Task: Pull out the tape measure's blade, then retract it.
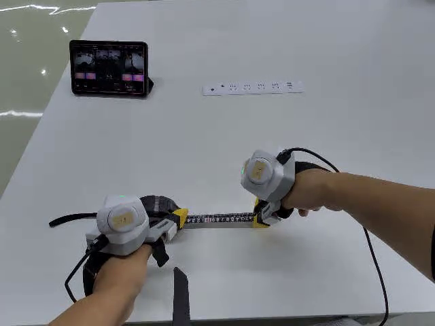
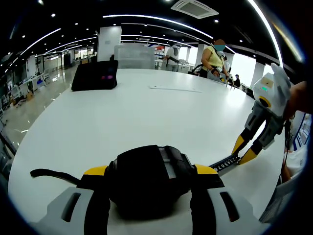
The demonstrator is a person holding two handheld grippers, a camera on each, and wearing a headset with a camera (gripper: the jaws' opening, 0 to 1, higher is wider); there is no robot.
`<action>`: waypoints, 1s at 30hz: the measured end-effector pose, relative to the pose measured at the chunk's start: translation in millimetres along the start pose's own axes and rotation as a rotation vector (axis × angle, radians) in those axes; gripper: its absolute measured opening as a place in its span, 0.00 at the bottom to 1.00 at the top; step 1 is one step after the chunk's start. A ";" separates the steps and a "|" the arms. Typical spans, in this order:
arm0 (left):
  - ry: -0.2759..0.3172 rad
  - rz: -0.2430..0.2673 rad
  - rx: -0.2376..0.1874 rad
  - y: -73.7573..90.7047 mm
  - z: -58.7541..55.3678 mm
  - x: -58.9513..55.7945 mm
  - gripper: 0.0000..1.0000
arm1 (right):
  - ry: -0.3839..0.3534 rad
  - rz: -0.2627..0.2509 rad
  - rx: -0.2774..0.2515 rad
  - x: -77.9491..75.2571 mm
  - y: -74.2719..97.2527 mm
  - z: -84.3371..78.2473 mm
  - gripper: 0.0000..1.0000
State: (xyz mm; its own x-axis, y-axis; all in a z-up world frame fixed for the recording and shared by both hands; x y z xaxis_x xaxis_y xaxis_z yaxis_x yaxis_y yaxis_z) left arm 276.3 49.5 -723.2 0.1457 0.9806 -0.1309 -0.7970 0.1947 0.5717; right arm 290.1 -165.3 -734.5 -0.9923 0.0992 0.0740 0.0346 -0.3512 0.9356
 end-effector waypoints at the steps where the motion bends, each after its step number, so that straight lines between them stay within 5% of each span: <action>1: 0.000 0.000 0.000 -0.1 0.0 0.0 0.63 | 0.001 0.000 0.002 -0.1 -0.4 0.7 0.10; 30: -0.005 0.002 -0.004 -0.1 -0.1 -0.5 0.62 | -0.003 0.006 -0.012 -0.3 -6.7 8.9 0.10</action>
State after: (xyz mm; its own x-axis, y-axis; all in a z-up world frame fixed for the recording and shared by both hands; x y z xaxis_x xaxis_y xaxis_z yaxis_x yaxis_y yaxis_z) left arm 276.2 48.9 -723.3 0.1473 0.9810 -0.1259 -0.7994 0.1931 0.5689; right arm 291.2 -154.7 -737.8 -0.9918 0.0994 0.0804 0.0390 -0.3633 0.9308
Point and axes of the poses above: the centre of the closed fingertips' face, and the gripper's own axes: y roughly backward along the fingers, x roughly to its left, z roughly out of its top, the point moved 5 cm from there along y, roughly backward along the fingers, and after that the axes turned 2 degrees about y, right-handed, at the moved point
